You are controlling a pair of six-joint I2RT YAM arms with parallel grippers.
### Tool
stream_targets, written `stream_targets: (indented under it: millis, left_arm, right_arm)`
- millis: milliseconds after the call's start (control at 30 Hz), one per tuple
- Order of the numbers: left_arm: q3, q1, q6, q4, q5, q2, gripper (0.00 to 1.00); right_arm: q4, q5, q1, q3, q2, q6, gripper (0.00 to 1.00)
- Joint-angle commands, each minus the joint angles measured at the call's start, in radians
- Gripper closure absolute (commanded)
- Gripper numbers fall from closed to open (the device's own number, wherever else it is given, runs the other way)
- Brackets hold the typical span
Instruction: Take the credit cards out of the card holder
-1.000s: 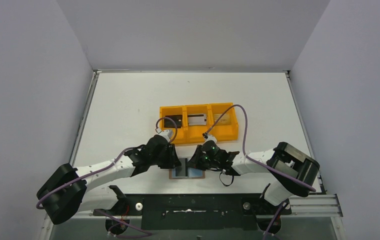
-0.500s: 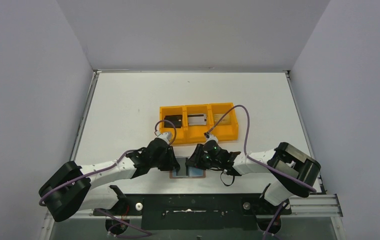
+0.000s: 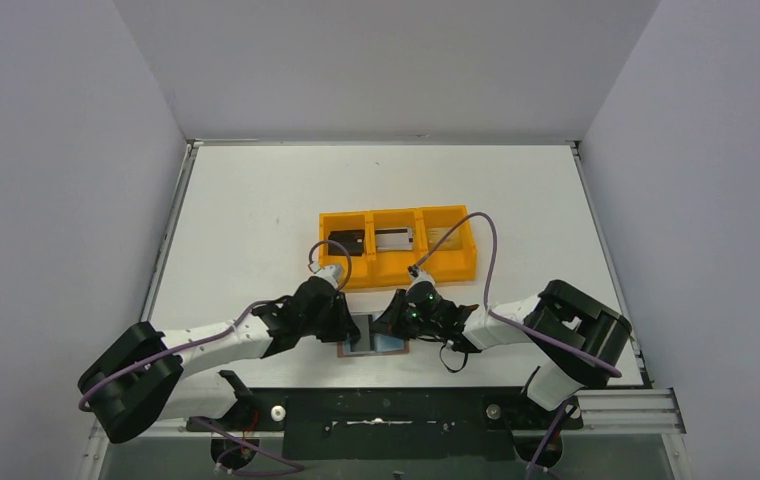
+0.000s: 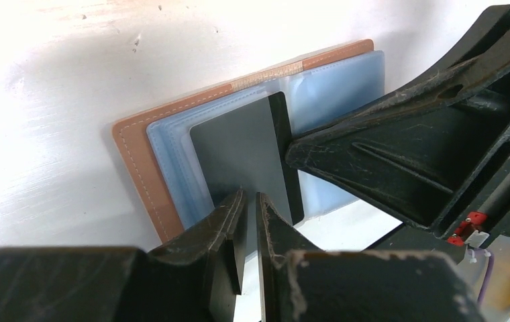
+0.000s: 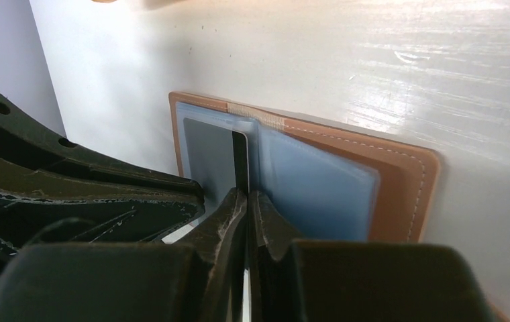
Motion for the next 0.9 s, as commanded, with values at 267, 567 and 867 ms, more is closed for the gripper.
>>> stream_targets:
  millis: [267,567,867]
  left_arm:
    - [-0.013,-0.007,0.036,-0.067,-0.035,-0.010,0.88]
    - [0.002,-0.006,0.051,-0.051,0.000,0.011,0.87]
    - [0.003,-0.010,0.057,-0.068,-0.001,0.038,0.98]
  right_arm:
    - [-0.119,0.010,-0.042,0.009,-0.105,-0.089,1.00]
    - [-0.053,-0.020,-0.043,0.003,-0.064,-0.054,0.98]
    - [-0.015,-0.003,-0.036,-0.017,-0.012,0.004,0.71]
